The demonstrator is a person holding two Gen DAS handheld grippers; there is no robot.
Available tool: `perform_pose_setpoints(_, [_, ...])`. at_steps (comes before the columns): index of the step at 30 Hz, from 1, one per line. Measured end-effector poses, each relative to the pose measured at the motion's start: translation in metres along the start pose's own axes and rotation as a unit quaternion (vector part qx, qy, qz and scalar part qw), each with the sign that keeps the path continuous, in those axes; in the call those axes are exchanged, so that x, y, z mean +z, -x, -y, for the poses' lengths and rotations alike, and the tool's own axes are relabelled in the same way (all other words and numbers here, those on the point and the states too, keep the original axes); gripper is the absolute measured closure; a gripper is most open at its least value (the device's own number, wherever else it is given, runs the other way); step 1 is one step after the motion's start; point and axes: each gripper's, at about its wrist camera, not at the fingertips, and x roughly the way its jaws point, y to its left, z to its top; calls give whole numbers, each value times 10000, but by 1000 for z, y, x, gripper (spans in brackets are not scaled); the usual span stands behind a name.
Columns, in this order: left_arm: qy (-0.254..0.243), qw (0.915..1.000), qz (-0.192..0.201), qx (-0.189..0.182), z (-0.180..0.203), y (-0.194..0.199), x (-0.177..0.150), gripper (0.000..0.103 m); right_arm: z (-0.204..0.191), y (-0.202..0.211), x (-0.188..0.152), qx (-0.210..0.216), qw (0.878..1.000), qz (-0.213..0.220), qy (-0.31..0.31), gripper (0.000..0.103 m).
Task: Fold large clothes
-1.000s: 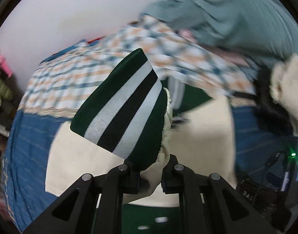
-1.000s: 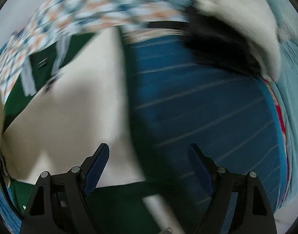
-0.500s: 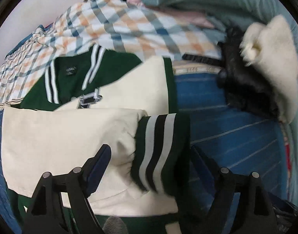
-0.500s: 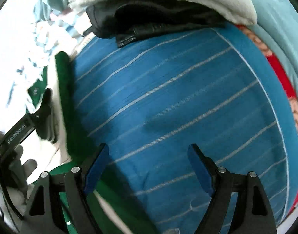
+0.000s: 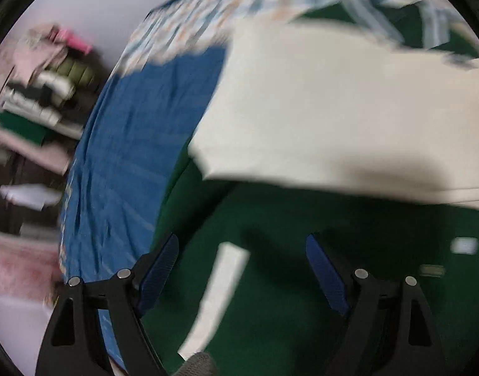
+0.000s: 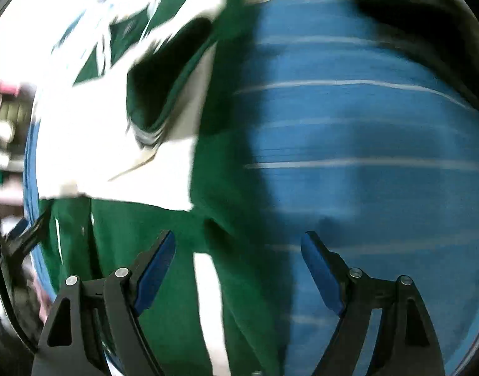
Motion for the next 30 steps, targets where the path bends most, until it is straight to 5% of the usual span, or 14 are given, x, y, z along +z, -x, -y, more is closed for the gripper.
perform_pose_setpoints(1, [94,9999,-113,61,-6,-21,2,20,0,-7,5,-234,9997,-5,5,71])
perform_pose_setpoints(5, [441,9987,-246,65,-17,-53,15,20,53,10,-1,-82,9894,506,-1359,72])
perform_pose_setpoints(8, [673,9973,-292,-63,-27,-63,25,18,87,1,-15,328,9742,419,-2193,71])
perform_pose_setpoints(18, [788,9961,-333,-226,-50,-93,60,6,29,7,1,-736,9938,162,-812,65])
perform_pose_setpoints(22, [824,9953,-254,-436,-58,-102,65,0,53,-3,-1,-458,9862,427,-1534,65])
perform_pose_setpoints(27, [571,9973,-278,-362,-62,-79,54,0,27,26,-15,-1087,9805,239,-1621,56])
perform_pose_setpoints(30, [493,9982,-138,-320,-70,-52,33,0,13,68,-21,-527,9758,746,-1989,55])
